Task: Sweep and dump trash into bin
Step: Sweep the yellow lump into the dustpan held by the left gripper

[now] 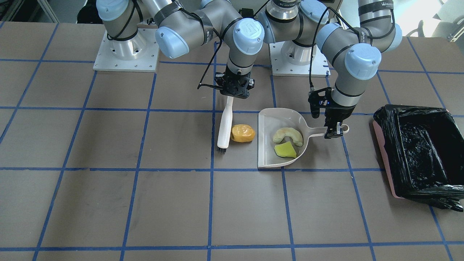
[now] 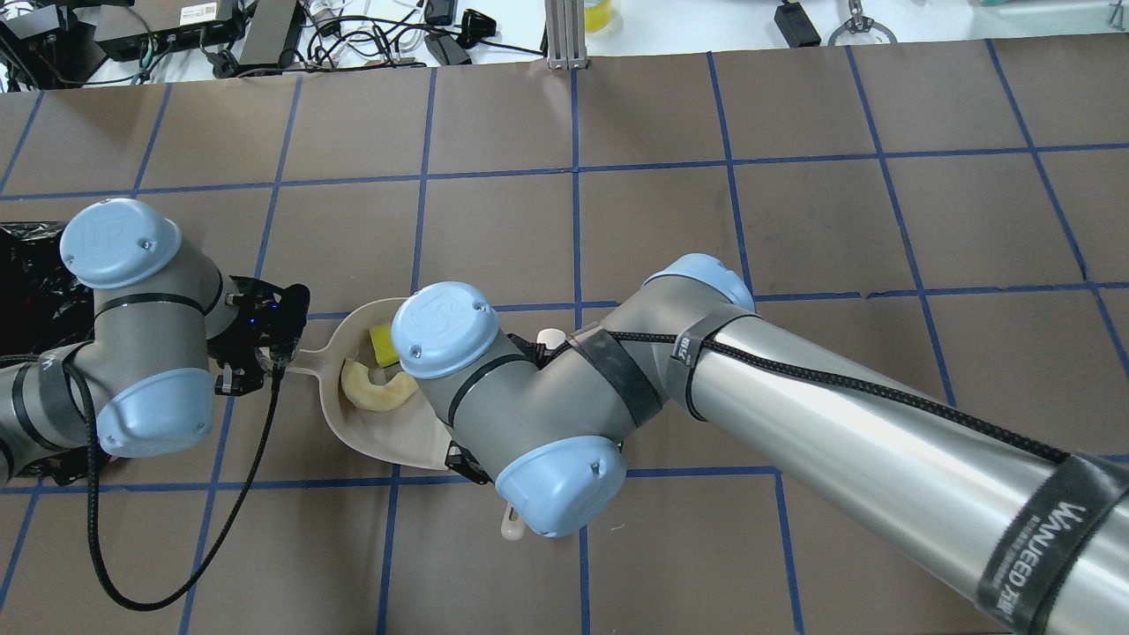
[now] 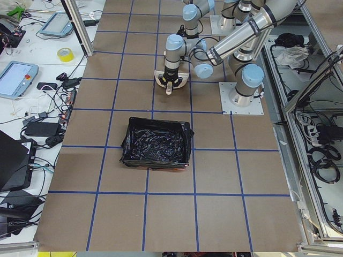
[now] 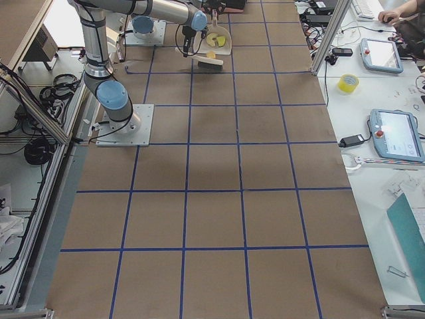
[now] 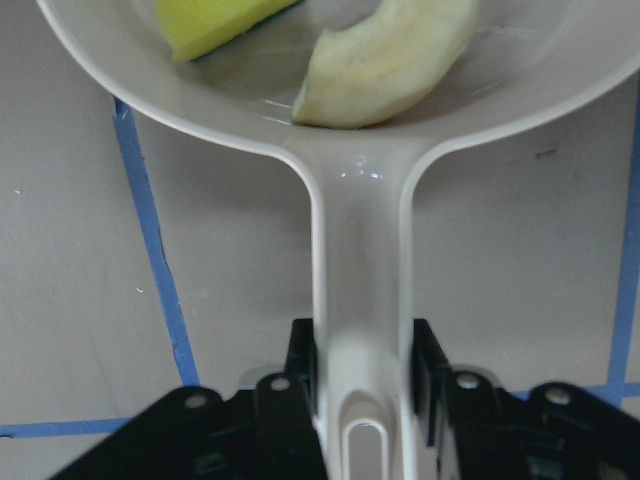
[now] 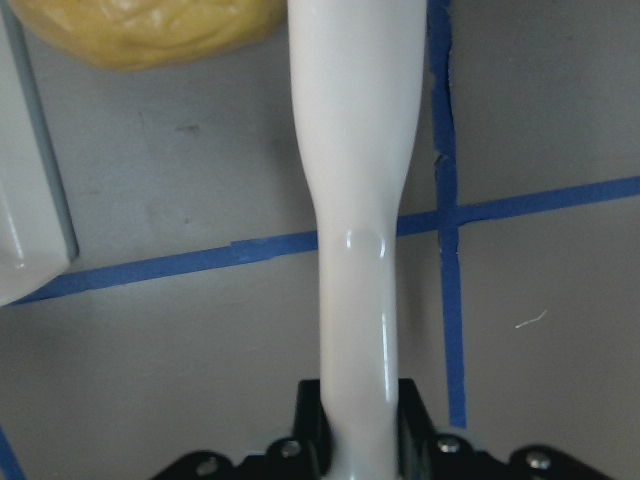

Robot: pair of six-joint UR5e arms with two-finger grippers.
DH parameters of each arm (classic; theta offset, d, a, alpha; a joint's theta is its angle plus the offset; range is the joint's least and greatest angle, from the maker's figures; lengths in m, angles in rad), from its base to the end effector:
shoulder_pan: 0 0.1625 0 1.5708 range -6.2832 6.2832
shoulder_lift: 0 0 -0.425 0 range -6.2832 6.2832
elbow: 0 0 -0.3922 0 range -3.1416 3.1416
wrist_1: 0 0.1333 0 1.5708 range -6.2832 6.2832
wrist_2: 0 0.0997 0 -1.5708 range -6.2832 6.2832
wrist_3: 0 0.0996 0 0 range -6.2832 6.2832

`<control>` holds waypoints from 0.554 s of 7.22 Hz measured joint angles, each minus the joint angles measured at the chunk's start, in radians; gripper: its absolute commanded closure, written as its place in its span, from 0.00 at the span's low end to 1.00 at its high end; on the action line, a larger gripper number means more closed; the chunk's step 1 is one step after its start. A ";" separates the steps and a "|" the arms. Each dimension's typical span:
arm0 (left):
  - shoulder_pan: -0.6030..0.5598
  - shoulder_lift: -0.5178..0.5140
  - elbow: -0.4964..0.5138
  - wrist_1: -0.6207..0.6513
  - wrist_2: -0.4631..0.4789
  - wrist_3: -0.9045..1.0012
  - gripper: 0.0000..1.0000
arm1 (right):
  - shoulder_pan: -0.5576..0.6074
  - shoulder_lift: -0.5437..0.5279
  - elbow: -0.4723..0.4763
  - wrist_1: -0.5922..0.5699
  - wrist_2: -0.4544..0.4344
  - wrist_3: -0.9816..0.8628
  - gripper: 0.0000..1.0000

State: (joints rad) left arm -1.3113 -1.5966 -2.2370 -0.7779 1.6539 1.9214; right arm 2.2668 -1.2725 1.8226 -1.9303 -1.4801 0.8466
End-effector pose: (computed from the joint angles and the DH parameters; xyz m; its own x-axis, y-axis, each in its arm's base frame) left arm -0.0125 -0.4401 0.2484 0.0903 0.9937 -0.0662 0.9903 -0.0825 0.1122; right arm 0.4544 -0.3219 0.2474 -0.9852 0.1501 0.0830 0.1636 0.9676 0.1921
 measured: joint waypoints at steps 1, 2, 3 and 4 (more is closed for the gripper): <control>-0.002 0.000 -0.008 0.014 -0.001 -0.007 1.00 | 0.007 0.011 -0.013 -0.030 0.032 0.027 1.00; -0.005 0.002 -0.014 0.019 -0.001 -0.012 1.00 | 0.018 0.024 -0.032 -0.054 0.068 0.059 1.00; -0.007 0.002 -0.018 0.021 -0.002 -0.015 1.00 | 0.028 0.043 -0.062 -0.072 0.108 0.096 1.00; -0.007 0.003 -0.021 0.021 -0.002 -0.016 1.00 | 0.039 0.069 -0.099 -0.088 0.140 0.137 1.00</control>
State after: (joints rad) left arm -1.3186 -1.5938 -2.2575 -0.7565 1.6522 1.9050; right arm 2.3061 -1.2038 1.7235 -2.0185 -1.3400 0.9837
